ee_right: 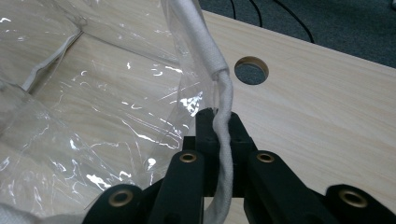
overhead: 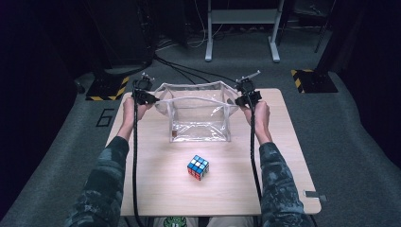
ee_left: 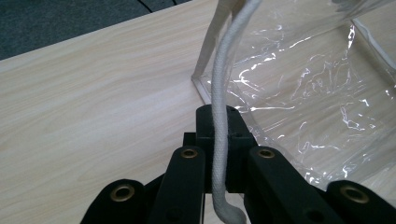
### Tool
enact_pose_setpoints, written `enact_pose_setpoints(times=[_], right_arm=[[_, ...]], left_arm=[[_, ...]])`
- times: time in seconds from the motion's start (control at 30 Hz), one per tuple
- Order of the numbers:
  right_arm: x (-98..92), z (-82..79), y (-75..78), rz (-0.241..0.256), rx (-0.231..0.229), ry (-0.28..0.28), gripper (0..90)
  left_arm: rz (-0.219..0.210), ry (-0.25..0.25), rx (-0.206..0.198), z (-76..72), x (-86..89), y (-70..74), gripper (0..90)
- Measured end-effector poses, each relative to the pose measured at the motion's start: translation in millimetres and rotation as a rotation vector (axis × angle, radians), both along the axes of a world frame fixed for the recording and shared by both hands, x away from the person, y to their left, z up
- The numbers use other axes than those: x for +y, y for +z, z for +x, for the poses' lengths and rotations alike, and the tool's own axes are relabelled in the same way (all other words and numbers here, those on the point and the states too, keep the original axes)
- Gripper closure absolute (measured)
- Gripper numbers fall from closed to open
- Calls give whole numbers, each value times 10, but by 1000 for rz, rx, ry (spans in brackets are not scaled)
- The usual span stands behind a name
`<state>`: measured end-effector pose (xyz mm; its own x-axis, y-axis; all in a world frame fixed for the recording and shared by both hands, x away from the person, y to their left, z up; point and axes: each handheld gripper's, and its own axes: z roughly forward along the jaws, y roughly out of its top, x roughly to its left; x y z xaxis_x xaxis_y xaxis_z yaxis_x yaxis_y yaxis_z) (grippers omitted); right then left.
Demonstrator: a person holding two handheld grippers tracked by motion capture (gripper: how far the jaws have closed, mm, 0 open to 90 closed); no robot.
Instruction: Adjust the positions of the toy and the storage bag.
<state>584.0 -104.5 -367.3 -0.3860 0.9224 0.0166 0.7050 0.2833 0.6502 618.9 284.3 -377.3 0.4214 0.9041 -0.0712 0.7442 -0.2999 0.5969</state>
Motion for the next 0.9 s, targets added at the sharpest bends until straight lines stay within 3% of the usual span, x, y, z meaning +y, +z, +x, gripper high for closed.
enact_pose_setpoints(times=[0.47,0.53,0.67,0.77,0.9], right_arm=[[-47,47,-51,47,14,-15,803],[-44,45,-49,50,12,-17,741],[-47,25,-25,62,9,-30,553],[-71,3,-3,76,9,-32,394],[-132,-52,51,121,-12,-29,234]], left_arm=[[12,-3,-21,-17,-18,19,787],[20,-11,-19,-23,-33,36,706],[19,-13,-55,-63,-47,99,451],[4,-18,-76,-104,-58,164,322],[-20,-20,-109,-148,-58,237,220]])
